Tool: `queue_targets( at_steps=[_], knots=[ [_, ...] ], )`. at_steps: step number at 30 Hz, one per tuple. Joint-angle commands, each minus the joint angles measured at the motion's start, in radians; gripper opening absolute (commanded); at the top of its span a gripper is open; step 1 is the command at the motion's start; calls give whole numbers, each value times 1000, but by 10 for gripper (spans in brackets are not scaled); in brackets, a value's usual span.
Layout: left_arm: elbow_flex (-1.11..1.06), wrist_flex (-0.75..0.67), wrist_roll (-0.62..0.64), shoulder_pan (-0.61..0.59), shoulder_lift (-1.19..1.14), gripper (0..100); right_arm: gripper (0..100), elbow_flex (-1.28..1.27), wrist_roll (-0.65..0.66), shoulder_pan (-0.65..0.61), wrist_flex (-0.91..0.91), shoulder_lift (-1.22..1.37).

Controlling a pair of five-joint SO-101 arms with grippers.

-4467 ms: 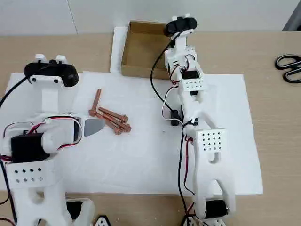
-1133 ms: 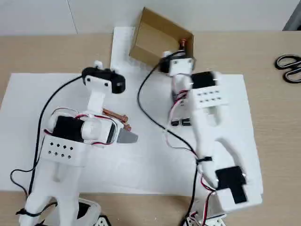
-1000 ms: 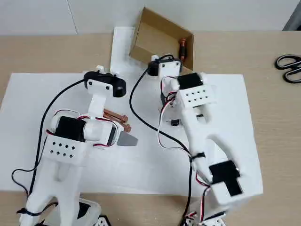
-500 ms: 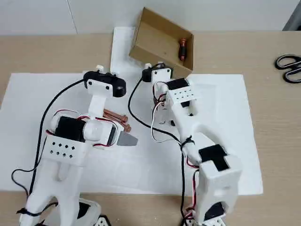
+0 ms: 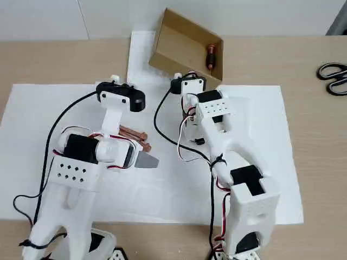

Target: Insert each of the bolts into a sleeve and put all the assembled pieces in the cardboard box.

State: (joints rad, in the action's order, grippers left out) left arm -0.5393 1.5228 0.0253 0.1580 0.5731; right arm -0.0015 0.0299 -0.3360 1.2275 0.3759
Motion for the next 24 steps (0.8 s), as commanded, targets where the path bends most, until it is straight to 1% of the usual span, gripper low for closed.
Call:
queue_targets(
  at_steps=[1, 5, 7, 10, 12, 13, 15, 17, 20, 24],
  knots=[
    [-21, -18, 0, 5, 2, 372, 8, 9, -3, -12, -5, -5],
    [-7, -15, -11, 5, 9, 372, 3, 41, -2, -10, 7, -12],
    [31, -9, -46, 3, 9, 371, 3, 87, -2, -15, 62, -45],
    [73, 12, -60, 2, 11, 371, 3, 138, -2, -22, 143, -139],
    [94, 2, -55, -48, 11, 371, 3, 138, 0, -27, 154, -208],
    [107, -15, -43, -87, 3, 371, 3, 137, 0, -27, 156, -240],
    [116, -68, 38, -178, -2, 371, 3, 124, 0, -27, 166, -298],
    [116, -110, 104, -233, -14, 371, 3, 106, 0, -27, 170, -344],
    [124, -126, 114, -245, -107, 371, 3, 77, 0, -27, 170, -392],
    [145, -150, 141, -253, -299, 371, 3, 64, 49, -30, 168, -404]
  ],
)
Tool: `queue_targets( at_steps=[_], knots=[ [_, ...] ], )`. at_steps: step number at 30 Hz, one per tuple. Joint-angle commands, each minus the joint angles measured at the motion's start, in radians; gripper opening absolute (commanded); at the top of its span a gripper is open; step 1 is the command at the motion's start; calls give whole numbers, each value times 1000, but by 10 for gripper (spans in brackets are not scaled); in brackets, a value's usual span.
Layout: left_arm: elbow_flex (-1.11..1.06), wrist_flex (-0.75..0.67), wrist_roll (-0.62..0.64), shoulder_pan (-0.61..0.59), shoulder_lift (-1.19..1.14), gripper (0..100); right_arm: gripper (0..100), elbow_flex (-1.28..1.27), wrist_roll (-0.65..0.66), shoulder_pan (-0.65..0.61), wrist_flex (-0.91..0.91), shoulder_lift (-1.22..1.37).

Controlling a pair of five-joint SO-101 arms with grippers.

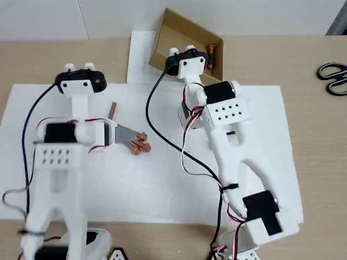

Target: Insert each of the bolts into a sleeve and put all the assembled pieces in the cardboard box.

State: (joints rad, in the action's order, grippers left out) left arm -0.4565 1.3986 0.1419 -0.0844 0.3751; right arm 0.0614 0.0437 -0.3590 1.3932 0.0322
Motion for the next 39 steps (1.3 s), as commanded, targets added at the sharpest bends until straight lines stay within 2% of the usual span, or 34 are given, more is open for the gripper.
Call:
queue_targets(
  at_steps=[1, 4, 8, 13, 35, 39],
  knots=[
    [81, -28, 44, -21, -144, 371, 3, 2, 44, -13, 2, -61],
    [177, -31, 81, -60, -247, 362, 3, 0, 49, -33, 2, -61],
    [332, -31, 8, -100, -336, 277, 3, 0, 49, -42, 2, -61],
    [423, -31, -26, -86, -463, 182, 3, -2, 49, -39, 4, -61],
    [949, -25, -9, -74, -1080, 171, 3, -2, 49, -39, 4, -61],
    [975, -25, -11, -74, -1134, 101, 3, -2, 49, -39, 4, -61]
  ],
)
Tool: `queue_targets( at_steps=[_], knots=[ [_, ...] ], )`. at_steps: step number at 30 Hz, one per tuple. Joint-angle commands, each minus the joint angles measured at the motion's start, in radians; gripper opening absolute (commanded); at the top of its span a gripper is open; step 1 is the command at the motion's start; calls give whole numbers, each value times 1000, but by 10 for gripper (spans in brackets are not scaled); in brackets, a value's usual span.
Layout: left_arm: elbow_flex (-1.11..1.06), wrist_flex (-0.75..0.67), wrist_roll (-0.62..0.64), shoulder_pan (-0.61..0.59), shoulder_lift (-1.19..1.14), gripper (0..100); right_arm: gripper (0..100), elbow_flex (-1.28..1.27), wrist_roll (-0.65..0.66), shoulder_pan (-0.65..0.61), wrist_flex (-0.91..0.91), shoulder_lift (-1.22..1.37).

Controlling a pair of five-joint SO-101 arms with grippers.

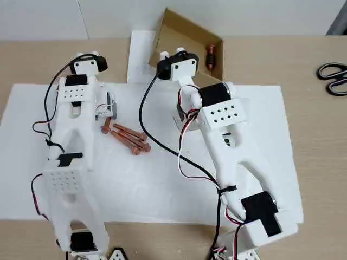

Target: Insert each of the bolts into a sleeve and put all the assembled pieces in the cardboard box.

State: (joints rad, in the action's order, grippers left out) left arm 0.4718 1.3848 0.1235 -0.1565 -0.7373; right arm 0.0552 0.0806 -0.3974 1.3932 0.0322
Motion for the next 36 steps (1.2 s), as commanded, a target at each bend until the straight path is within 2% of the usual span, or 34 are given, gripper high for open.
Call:
queue_targets(
  at_steps=[1, 7, 15, 18, 22, 24, 30, 36],
  knots=[
    [50, -9, 6, -2, -25, 86, 3, 5, 12, 1, 4, -61],
    [62, -2, -68, -3, -14, 17, 3, 5, 12, 2, 4, -61],
    [137, 114, -164, -2, 110, 6, 3, 5, 12, 4, 4, -67],
    [165, 206, -218, -2, 172, 6, 3, 6, 12, 4, 4, -67],
    [193, 350, -394, -3, 273, 6, 3, 11, 12, 4, 4, -68],
    [174, 370, -511, -6, 330, 6, 3, 11, 12, 5, 4, -68],
    [-140, 370, -815, 2, 591, 6, 3, 18, 12, 58, 8, -79],
    [-599, 365, -1065, 115, 934, 6, 3, 21, 12, 116, 25, -183]
  ],
)
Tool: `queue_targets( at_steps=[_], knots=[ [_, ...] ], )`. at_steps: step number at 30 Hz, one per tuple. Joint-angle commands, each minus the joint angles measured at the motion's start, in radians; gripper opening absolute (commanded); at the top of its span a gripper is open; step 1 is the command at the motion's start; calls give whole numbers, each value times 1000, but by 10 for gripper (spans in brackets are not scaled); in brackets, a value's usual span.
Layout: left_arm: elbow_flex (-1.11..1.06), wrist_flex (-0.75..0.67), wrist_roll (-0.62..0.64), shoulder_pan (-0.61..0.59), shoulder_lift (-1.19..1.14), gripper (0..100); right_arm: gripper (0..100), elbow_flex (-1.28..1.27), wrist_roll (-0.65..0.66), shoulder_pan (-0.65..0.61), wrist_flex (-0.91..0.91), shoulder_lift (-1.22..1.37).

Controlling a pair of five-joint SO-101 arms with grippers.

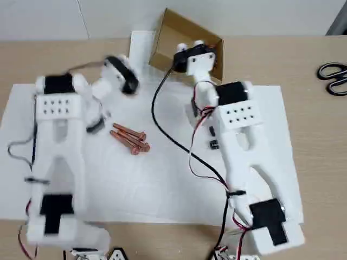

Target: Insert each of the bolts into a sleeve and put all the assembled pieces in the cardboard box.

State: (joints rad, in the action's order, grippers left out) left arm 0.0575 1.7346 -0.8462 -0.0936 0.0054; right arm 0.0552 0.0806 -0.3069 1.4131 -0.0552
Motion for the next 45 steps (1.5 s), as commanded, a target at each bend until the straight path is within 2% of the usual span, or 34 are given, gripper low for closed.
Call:
queue_targets(
  at_steps=[1, 5, 11, 15, 17, 21, 26, 28, 29, 34, 37, 39, 42, 45],
  knots=[
    [-252, 8, -123, 78, 238, 6, 3, 21, 12, 33, 5, -114],
    [-484, -123, -172, 157, 342, 6, 3, 17, 12, 54, 8, -170],
    [-731, -322, -302, 230, 353, 6, 3, 17, 12, 51, 50, -199],
    [-759, -471, -262, 270, 351, 17, 3, 17, 12, 50, 62, -199],
    [-754, -514, -216, 273, 351, 78, 3, 17, 12, 47, 76, -199],
    [-756, -528, -173, 275, 351, 186, 3, 17, 12, 48, 77, -199],
    [-753, -519, -141, 265, 362, 188, 3, 17, 12, 48, 77, -199],
    [-727, -514, -3, 250, 362, 188, 3, 17, 12, 48, 77, -199],
    [-702, -506, 104, 245, 362, 188, 3, 17, 12, 48, 77, -199],
    [-552, -391, 879, 245, 362, 188, 3, 20, 12, 48, 77, -199],
    [-504, -333, 1235, 253, 362, 188, 3, 20, 12, 48, 71, -199],
    [-518, -331, 1373, 250, 362, 188, 3, 20, 12, 48, 70, -199],
    [-542, -338, 1490, 256, 351, 191, 3, 20, 12, 48, 74, -199],
    [-545, -345, 1660, 245, 351, 191, 3, 20, 12, 48, 76, -199]
  ],
)
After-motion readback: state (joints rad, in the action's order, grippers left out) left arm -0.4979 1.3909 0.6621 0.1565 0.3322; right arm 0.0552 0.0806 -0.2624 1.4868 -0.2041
